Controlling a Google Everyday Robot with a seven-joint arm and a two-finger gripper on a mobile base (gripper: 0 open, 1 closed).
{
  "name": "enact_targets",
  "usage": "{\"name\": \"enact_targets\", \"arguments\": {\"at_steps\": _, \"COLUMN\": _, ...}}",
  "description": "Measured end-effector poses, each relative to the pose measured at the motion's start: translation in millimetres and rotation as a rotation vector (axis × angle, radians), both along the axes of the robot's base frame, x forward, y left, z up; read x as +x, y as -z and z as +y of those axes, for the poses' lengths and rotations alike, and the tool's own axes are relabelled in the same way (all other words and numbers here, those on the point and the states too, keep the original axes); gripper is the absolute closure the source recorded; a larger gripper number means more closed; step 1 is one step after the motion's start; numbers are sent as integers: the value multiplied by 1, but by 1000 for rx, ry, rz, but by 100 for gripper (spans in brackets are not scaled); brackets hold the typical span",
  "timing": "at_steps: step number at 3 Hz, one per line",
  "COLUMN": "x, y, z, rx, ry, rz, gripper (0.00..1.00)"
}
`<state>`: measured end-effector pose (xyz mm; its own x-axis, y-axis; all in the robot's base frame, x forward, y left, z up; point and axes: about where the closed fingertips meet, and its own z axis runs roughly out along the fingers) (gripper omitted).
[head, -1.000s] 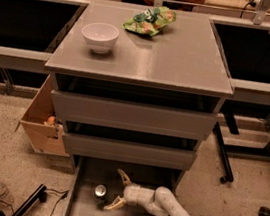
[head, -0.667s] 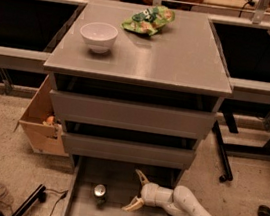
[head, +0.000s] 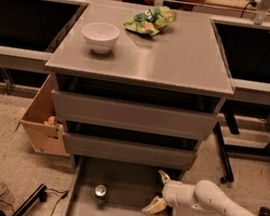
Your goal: Place green can into bottom drawer
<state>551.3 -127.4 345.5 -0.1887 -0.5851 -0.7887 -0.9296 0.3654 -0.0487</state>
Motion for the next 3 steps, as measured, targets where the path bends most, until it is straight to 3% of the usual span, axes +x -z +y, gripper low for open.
{"name": "enact_targets", "arguments": {"at_steps": 1, "x": -5, "y": -40, "z": 8, "rx": -125, "ry": 33, "rz": 13, "gripper": 0}}
{"name": "enact_targets", "arguments": {"at_steps": 2, "x": 4, "y": -92, "z": 55, "rx": -242, "ry": 77, "rz": -13, "gripper": 0}}
{"name": "enact_targets", "arguments": {"at_steps": 3, "x": 4, "y": -105, "z": 78, "rx": -241, "ry": 54, "rz": -39, "gripper": 0}}
